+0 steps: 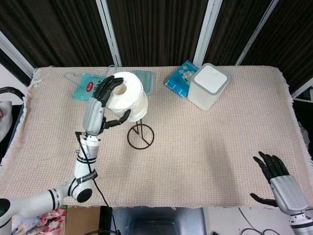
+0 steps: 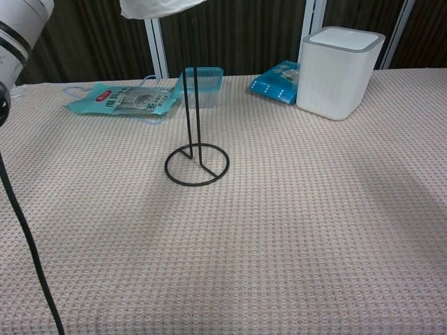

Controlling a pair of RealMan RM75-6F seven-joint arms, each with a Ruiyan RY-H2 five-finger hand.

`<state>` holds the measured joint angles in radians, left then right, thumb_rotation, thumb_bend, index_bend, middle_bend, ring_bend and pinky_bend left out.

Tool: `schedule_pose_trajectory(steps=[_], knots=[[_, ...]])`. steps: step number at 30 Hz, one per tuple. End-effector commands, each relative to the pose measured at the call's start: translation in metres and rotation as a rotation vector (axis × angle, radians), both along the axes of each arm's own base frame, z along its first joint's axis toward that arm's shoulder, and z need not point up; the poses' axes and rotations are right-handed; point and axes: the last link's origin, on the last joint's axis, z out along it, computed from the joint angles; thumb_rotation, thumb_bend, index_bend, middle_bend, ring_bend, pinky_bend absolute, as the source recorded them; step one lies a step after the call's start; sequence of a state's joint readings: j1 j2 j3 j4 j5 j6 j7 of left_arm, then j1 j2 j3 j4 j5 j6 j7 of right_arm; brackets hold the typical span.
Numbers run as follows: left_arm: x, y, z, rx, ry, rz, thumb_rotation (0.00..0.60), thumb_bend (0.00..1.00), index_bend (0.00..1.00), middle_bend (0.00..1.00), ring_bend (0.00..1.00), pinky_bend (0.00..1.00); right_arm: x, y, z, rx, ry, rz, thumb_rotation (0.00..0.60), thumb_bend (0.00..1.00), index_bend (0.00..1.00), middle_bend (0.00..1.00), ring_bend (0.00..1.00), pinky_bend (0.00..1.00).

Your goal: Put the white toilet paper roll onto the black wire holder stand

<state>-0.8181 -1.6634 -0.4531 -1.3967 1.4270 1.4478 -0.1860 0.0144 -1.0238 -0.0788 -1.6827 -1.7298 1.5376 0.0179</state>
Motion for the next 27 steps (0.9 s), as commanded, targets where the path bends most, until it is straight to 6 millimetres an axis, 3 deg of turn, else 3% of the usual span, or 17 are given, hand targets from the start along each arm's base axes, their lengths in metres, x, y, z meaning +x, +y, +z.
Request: schedule_pose_trajectory(steps=[1,27], knots=[[0.002,-0.002,-0.001,-0.004,0.002,-0.007,0.6,0.52,0.19,0.27,0.34,0.68,0.0,0.0,0.0,-0.001,0.0,0.0,0.6,0.14,0.0,0.0,0.0,0.0],[0.007,-0.01,-0.02,-0.06,0.047,-0.003,0.6,0.51,0.18,0.27,0.34,0.68,0.0,0.003,0.005,-0.007,-0.015,0.007,0.6,0.14,0.0,0.0,0.0,0.0]])
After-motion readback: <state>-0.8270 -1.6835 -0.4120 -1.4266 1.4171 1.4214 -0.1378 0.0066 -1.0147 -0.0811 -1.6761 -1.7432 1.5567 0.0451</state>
